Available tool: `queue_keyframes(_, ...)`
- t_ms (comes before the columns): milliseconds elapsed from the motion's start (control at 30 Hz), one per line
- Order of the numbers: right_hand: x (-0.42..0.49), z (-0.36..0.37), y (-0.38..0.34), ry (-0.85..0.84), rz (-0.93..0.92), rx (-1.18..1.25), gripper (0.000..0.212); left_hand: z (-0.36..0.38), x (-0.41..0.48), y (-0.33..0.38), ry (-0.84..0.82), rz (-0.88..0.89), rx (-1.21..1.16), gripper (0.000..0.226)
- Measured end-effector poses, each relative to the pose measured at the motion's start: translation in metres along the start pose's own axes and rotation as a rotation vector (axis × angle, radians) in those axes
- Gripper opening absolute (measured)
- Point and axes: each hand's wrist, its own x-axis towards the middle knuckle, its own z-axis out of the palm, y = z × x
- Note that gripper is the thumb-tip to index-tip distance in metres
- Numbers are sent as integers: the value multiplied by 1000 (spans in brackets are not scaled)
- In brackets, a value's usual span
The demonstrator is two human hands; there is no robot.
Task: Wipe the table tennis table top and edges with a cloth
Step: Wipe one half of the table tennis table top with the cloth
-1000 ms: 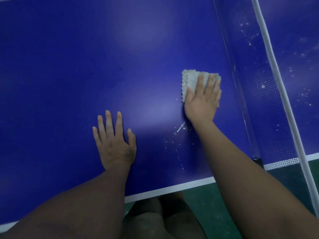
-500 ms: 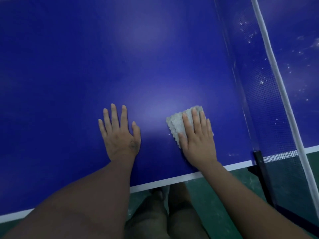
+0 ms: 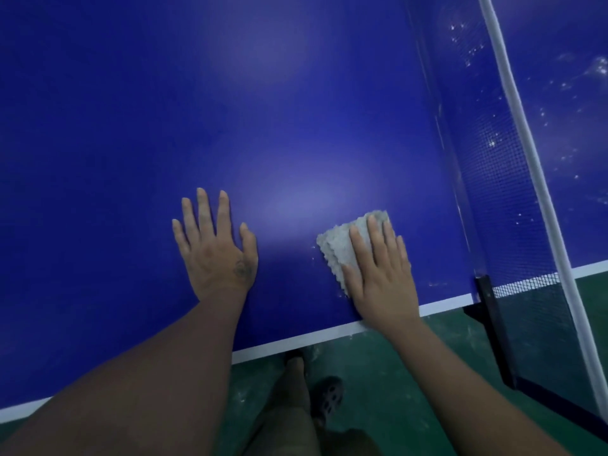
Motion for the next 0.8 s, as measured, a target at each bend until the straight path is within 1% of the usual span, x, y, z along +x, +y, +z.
queue_keyframes(67,22,-4,23,-11,-64,-15,65,1,0,1,-10,-10,12,68)
queue_keyframes(100,41,-7,35,1,-66,-23,65,1,0,1,-11,-11,12,68)
queue_keyframes(200,100,-20,70,39,63,-2,66,2,-1,1,10,-8,-1,67)
queue_keyframes(267,109,-24,85,43,176,41,66,3,-2,0,18,-6,3,66)
queue_keyframes(333,90,-21,87,64,291,88,68,3,-1,0,33,-1,2,66)
queue_keyframes(433,23,-8,80,88,391,111,69,1,-3,2,40,3,-16,66)
queue_keyframes(500,-30,2,68,83,421,80,68,1,-4,3,37,8,-22,66)
queue_keyframes(567,-77,12,56,83,414,66,69,2,-6,2,35,15,-22,67)
queue_keyframes(633,-108,21,50,65,404,60,70,2,-9,1,37,29,-21,66)
queue_keyframes(700,-109,23,55,52,382,36,71,3,-12,-1,33,41,-25,67)
queue_keyframes(800,-66,15,76,77,374,23,73,2,-38,-4,-3,31,5,68)
